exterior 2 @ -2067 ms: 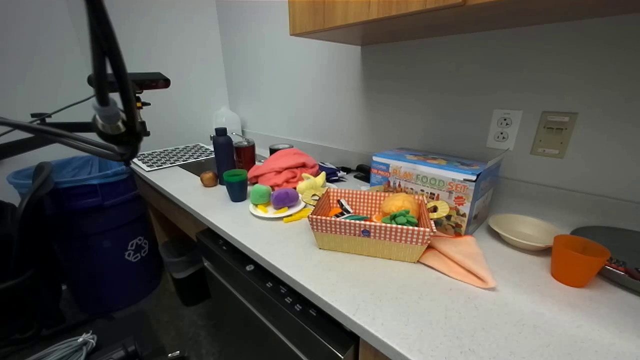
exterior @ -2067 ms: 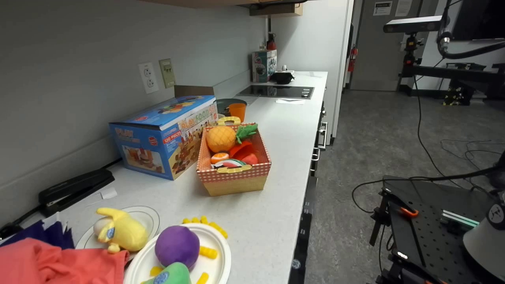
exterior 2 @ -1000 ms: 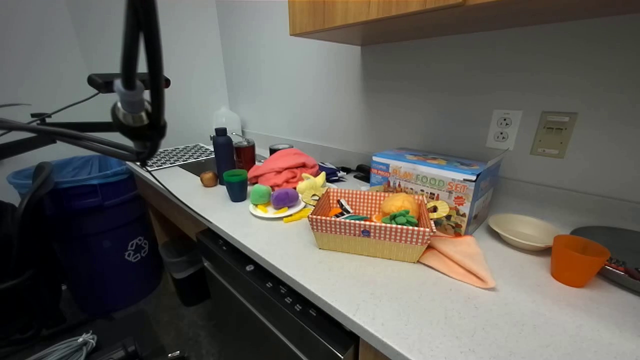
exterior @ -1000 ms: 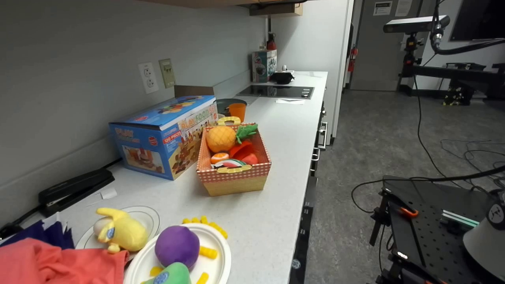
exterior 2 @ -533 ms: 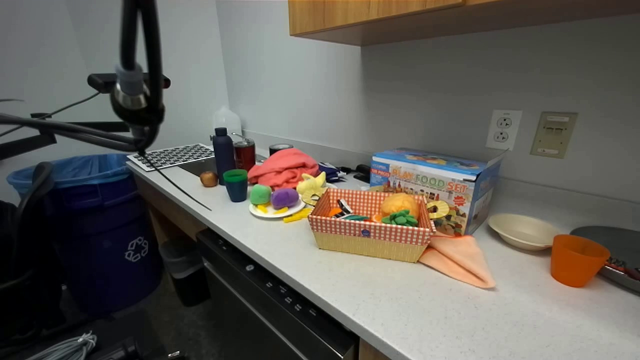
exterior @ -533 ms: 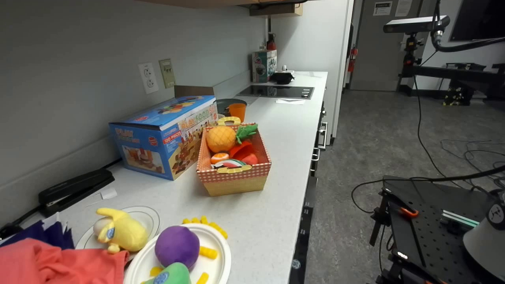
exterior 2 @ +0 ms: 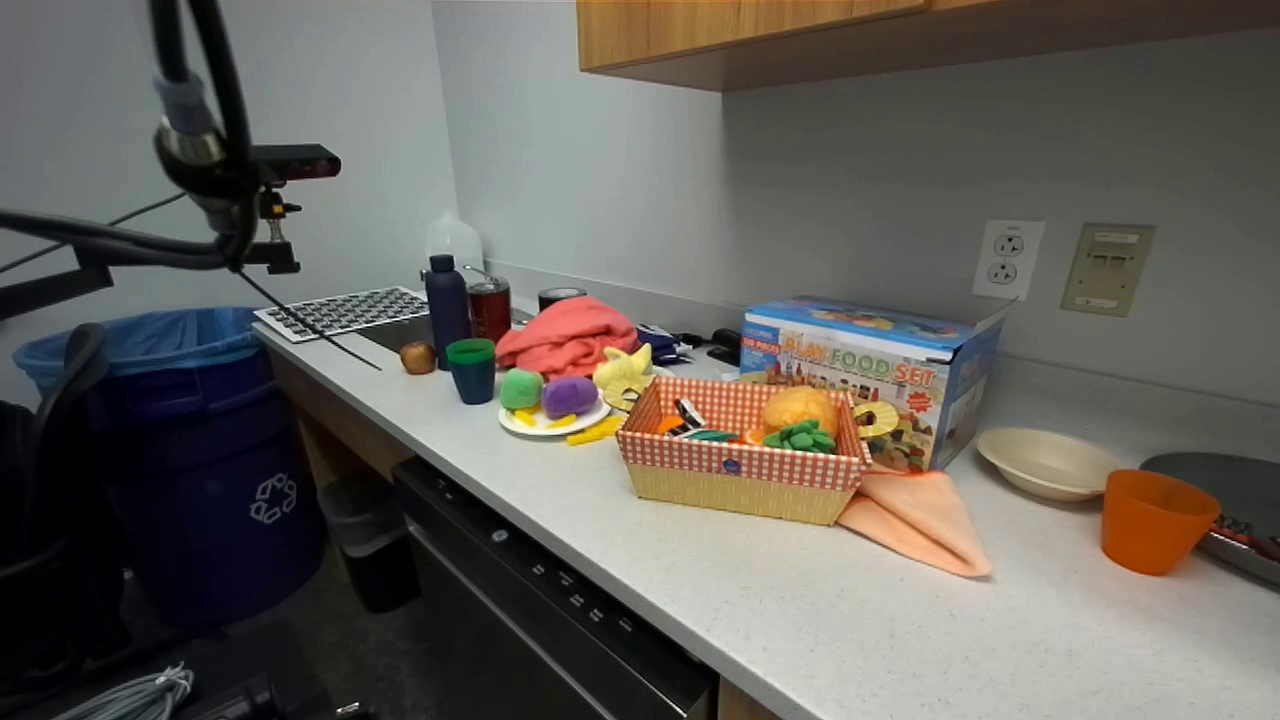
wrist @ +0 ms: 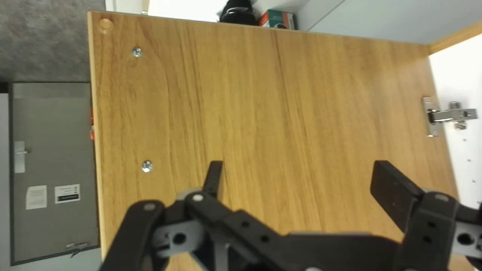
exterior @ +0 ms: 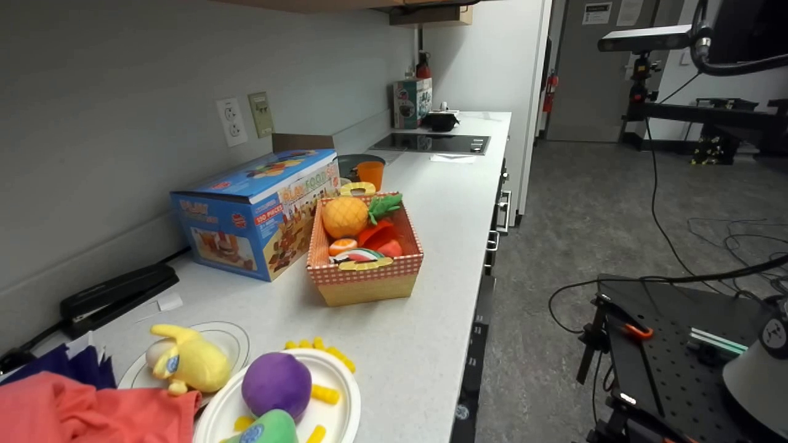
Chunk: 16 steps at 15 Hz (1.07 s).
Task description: Open the right door of the kitchen top cabinet
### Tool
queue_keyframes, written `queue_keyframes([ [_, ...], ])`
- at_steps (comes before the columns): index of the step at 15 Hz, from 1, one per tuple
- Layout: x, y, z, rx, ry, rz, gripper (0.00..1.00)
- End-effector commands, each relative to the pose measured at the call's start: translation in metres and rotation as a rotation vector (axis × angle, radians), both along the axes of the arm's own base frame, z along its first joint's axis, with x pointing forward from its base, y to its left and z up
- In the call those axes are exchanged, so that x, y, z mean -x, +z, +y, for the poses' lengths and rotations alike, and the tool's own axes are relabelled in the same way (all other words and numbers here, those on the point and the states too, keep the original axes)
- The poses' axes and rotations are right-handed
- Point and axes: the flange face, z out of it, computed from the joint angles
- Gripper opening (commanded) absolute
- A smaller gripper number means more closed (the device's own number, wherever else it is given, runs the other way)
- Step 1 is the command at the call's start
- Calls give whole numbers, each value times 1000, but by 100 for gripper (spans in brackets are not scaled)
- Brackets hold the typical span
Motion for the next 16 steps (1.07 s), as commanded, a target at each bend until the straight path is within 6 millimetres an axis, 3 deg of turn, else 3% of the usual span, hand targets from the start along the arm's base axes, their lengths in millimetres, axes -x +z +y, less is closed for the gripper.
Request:
queue_keyframes([
  [1,29,10,42,-18,146,-16,100],
  [4,43,17,66,-26,218,-28,100],
  [8,54,19,84,-46,284,-37,100],
  [10,46,21,78,-43,263,-40,100],
  [16,48,16,83,-45,272,-33,100],
])
